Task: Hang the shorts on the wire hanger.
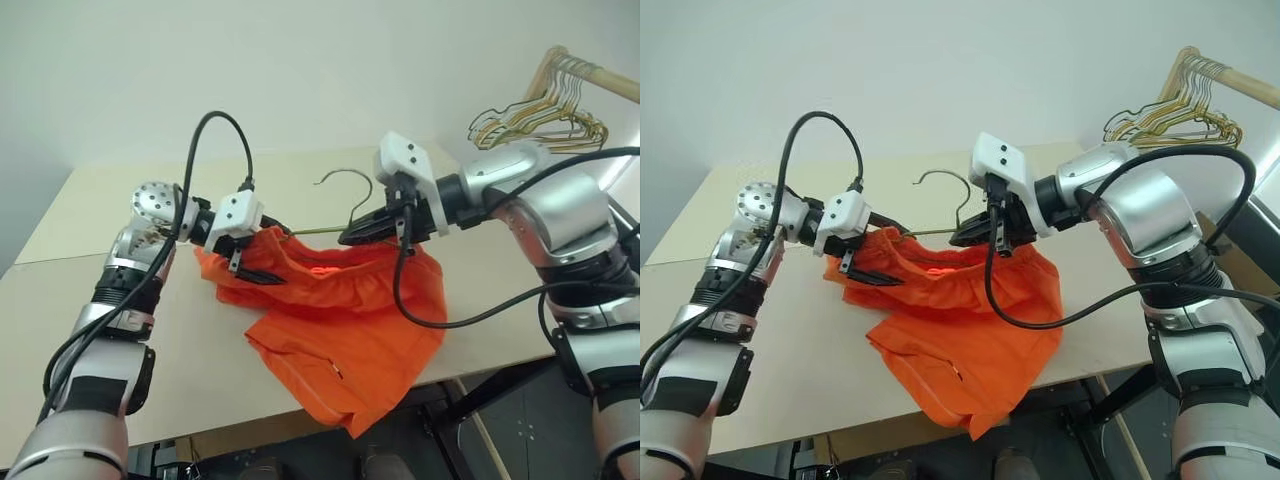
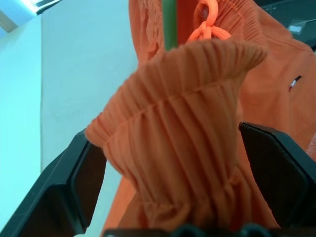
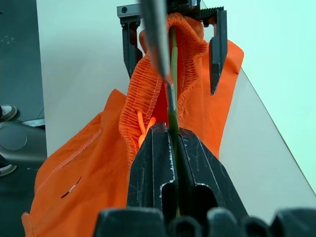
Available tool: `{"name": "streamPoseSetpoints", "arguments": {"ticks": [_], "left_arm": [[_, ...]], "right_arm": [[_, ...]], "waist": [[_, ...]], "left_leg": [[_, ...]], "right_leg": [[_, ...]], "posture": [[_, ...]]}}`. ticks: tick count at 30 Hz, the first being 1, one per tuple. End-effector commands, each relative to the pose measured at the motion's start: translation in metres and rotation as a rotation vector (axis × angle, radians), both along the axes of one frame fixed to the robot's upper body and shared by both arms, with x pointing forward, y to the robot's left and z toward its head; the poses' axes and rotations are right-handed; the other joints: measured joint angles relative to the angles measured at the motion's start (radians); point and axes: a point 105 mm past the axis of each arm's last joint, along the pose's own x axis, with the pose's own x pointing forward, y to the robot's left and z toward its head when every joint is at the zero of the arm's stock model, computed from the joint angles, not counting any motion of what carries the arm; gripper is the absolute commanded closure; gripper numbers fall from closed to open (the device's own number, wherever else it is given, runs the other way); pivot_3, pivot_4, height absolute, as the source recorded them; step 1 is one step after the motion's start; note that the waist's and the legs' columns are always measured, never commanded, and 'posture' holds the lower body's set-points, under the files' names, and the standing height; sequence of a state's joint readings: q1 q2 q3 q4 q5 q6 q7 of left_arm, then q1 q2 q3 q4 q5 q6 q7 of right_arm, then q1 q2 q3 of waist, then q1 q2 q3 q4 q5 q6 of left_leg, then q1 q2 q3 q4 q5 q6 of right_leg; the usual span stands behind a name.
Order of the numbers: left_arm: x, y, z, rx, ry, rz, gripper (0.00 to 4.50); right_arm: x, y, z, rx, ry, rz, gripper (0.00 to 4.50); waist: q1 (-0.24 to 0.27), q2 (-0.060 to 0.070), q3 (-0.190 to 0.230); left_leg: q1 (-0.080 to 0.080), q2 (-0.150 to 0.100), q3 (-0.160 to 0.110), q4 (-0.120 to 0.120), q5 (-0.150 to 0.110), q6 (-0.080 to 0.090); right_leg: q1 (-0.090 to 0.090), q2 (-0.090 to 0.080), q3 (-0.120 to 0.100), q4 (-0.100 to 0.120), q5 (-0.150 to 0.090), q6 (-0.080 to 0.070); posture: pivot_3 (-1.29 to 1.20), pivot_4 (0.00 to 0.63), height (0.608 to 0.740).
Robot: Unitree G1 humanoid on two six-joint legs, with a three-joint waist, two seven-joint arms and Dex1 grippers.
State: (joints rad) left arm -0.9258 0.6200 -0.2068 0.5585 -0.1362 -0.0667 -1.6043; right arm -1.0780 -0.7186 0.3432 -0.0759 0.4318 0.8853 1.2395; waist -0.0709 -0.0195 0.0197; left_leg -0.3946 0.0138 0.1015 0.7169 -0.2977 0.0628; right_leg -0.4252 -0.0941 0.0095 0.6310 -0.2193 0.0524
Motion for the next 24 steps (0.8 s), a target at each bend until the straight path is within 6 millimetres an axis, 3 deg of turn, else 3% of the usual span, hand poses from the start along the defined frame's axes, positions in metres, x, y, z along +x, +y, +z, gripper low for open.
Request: {"name": "streamPoseSetpoints", "arguments": {"ticks": [1, 4, 13, 18, 24], "left_arm": [[0.002, -0.006, 0.013, 0.016, -0.051, -0.034, 0.84], [0.003, -0.006, 0.013, 0.024, -0.058, -0.035, 1.89], [0.004, -0.004, 0.012, 0.036, -0.061, -0.033, 4.46], [0.002, -0.003, 0.008, 0.039, -0.050, -0.032, 4.46], [0.002, -0.002, 0.004, 0.026, -0.023, -0.015, 4.50]], "right_arm": [[-0.002, 0.002, 0.012, 0.014, -0.041, 0.011, 4.50], [-0.002, 0.001, 0.010, 0.007, -0.038, 0.006, 4.50], [-0.001, -0.001, 0.000, -0.021, -0.021, -0.011, 4.50], [0.001, -0.004, -0.005, -0.040, -0.080, -0.019, 4.50], [0.002, -0.019, 0.001, -0.035, -0.081, -0.103, 2.67]], "waist": [[0.000, 0.000, 0.000], [0.000, 0.000, 0.000], [0.000, 0.000, 0.000], [0.001, 0.000, 0.000], [0.000, 0.000, 0.000]], "left_leg": [[0.000, 0.000, 0.000, 0.000, 0.000, 0.000], [0.000, 0.000, 0.000, 0.000, 0.000, 0.000], [0.000, 0.000, 0.000, 0.000, 0.000, 0.000], [0.000, 0.000, 0.000, 0.000, 0.000, 0.000], [0.000, 0.000, 0.000, 0.000, 0.000, 0.000]], "right_leg": [[0.000, 0.000, 0.000, 0.000, 0.000, 0.000], [0.000, 0.000, 0.000, 0.000, 0.000, 0.000], [0.000, 0.000, 0.000, 0.000, 0.000, 0.000], [0.000, 0.000, 0.000, 0.000, 0.000, 0.000], [0.000, 0.000, 0.000, 0.000, 0.000, 0.000]], "posture": [[-0.07, 0.000, 0.740], [-0.07, 0.000, 0.740], [-0.07, 0.000, 0.740], [-0.09, 0.000, 0.740], [-0.10, 0.000, 0.740]]}}
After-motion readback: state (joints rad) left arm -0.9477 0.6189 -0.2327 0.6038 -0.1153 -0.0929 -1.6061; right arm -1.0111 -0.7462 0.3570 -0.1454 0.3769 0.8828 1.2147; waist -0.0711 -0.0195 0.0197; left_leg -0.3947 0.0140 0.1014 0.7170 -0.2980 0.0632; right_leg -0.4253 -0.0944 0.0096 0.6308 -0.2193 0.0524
